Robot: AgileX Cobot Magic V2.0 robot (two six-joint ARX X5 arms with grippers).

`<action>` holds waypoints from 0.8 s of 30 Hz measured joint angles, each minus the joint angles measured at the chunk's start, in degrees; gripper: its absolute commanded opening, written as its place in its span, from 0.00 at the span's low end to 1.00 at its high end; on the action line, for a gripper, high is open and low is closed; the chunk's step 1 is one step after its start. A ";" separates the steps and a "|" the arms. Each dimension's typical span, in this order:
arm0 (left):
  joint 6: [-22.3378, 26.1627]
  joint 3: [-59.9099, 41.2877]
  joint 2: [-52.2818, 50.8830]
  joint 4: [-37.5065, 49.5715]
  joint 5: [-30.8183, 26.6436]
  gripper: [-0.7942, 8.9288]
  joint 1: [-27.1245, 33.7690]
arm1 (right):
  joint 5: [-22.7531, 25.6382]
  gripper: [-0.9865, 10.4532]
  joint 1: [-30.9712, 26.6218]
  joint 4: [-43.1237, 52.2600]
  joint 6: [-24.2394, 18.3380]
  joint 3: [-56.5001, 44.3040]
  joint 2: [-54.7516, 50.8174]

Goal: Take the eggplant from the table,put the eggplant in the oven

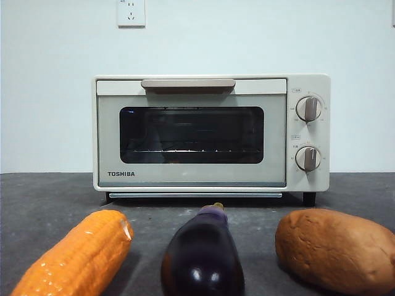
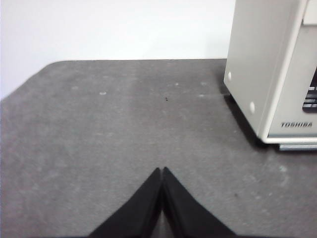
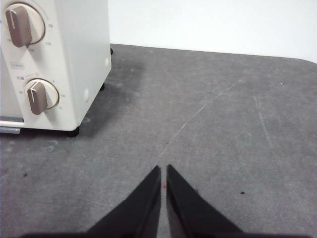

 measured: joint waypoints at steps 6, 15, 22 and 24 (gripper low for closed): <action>-15.39 0.00 0.00 0.02 2.99 0.09 0.00 | -0.17 0.09 0.00 0.07 5.38 0.00 0.00; -29.40 0.09 0.00 -0.66 7.37 0.09 0.00 | -7.37 0.09 0.00 -0.09 19.71 0.09 0.00; -30.42 5.70 1.90 -6.73 8.59 0.09 0.00 | -8.94 0.09 0.00 -5.27 24.02 6.69 0.02; -30.42 7.91 2.99 -6.71 9.84 0.09 0.00 | -8.98 0.09 0.00 -7.37 24.55 10.08 0.26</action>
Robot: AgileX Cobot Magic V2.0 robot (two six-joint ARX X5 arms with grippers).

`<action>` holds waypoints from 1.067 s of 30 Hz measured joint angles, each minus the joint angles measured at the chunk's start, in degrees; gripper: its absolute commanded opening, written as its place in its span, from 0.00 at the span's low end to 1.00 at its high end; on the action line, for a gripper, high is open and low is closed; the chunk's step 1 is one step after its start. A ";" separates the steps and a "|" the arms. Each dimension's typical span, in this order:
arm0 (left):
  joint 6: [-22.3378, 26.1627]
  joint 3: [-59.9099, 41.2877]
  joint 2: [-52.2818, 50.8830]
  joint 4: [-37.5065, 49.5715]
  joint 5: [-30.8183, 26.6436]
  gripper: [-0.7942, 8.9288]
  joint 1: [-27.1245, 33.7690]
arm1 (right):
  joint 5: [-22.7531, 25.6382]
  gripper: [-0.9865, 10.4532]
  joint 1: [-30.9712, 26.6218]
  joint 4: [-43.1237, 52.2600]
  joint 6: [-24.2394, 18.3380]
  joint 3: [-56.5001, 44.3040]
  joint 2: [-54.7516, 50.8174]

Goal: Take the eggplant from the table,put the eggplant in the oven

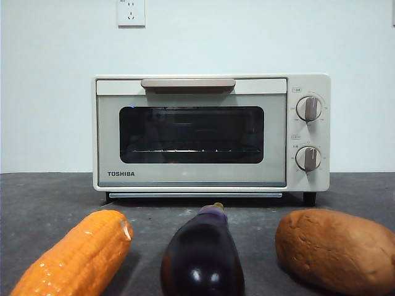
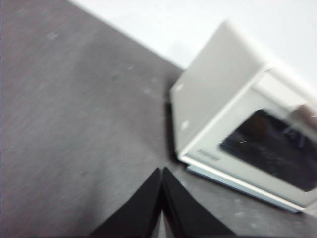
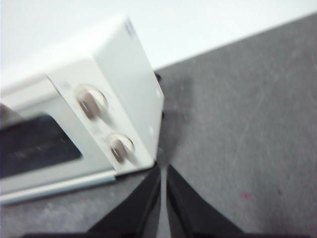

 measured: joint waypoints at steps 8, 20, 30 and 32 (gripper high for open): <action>1.40 9.92 8.87 -5.77 2.01 0.09 0.00 | 0.00 0.09 0.00 -7.91 0.42 13.73 5.92; 8.59 27.47 25.66 -11.56 8.50 0.09 0.00 | -4.33 0.09 0.00 -22.32 -7.54 32.92 22.18; 11.30 34.82 35.34 -14.80 14.32 0.09 -1.86 | -16.33 0.37 0.00 -33.46 -9.33 40.81 31.78; 11.54 35.10 36.39 -14.78 14.32 0.09 -2.67 | -19.34 0.39 0.00 -33.44 -8.81 40.81 32.61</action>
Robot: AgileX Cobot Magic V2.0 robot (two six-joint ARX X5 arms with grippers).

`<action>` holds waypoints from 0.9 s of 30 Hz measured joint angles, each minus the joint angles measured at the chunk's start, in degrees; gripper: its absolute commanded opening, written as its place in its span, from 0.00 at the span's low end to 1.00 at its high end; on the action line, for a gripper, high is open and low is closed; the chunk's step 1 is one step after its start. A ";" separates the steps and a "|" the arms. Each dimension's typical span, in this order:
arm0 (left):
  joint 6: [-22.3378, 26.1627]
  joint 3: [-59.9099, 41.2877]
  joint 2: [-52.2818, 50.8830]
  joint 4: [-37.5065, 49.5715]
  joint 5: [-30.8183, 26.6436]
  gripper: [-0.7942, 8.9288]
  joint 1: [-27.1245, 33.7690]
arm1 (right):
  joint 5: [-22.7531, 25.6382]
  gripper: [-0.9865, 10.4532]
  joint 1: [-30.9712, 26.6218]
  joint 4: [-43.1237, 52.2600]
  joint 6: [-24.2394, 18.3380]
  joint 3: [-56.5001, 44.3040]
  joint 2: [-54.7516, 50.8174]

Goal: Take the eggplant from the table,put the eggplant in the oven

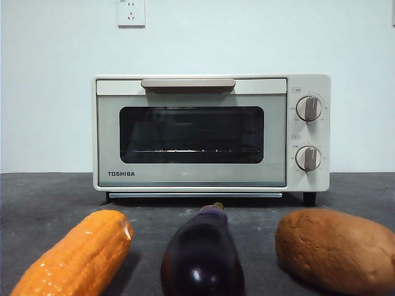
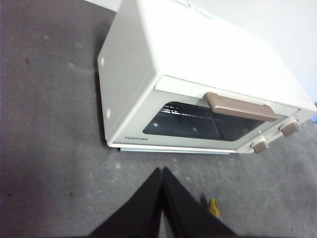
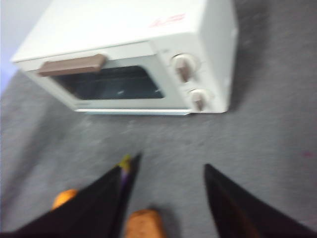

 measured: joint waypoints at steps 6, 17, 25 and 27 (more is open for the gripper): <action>0.13 0.00 1.95 -0.33 0.00 0.09 -3.17 | -14.71 0.40 0.59 4.00 3.17 0.02 3.13; 0.37 0.00 2.36 -0.33 0.00 0.09 -7.65 | -5.35 0.40 15.39 6.16 10.67 0.02 12.17; 0.55 0.00 2.36 0.28 0.00 0.09 -7.76 | 10.91 0.40 34.16 7.78 15.19 0.04 23.23; 0.55 0.00 2.36 0.33 0.00 0.09 -7.76 | 15.50 0.40 40.63 8.33 17.18 0.22 29.03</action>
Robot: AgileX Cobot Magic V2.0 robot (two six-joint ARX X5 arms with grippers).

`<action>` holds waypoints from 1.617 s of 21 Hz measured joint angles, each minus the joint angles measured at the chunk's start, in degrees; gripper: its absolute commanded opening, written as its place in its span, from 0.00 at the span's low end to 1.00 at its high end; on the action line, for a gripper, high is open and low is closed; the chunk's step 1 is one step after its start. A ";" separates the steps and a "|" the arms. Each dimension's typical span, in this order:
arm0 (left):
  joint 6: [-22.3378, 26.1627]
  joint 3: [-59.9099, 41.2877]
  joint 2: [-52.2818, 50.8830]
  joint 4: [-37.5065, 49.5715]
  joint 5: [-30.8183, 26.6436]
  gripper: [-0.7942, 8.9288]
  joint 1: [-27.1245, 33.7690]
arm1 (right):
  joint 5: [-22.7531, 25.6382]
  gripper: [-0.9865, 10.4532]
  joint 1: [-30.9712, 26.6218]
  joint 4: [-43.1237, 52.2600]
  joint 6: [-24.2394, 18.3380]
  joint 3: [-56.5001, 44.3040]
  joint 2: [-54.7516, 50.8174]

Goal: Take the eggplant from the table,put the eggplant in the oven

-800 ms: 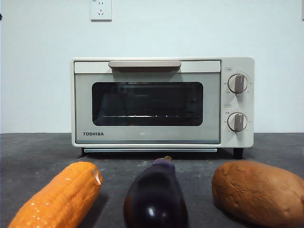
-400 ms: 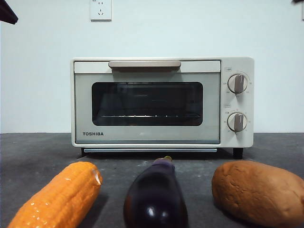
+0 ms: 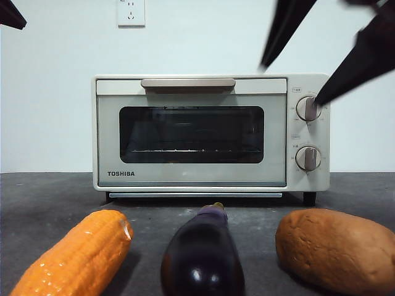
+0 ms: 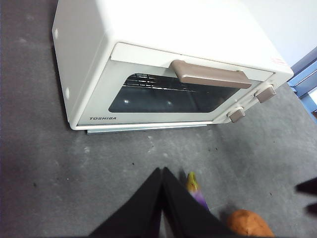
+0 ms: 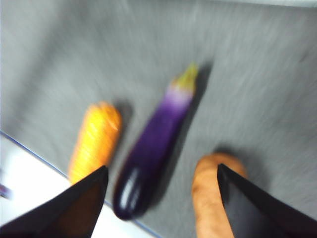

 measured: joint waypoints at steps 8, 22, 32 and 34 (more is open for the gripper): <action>0.46 0.00 0.00 -0.20 0.00 0.09 0.00 | 9.62 0.40 12.04 3.52 4.28 6.88 22.67; 2.84 0.00 0.00 -3.17 0.00 0.09 -0.02 | 10.95 0.26 13.42 12.31 8.68 6.93 35.36; 2.95 4.76 7.37 -2.34 0.00 0.09 -5.07 | 11.17 0.25 14.19 -10.69 -9.07 14.75 12.61; 2.95 8.39 11.93 -1.97 -0.09 0.09 -7.89 | 11.21 0.25 14.19 -13.75 -12.50 14.75 5.97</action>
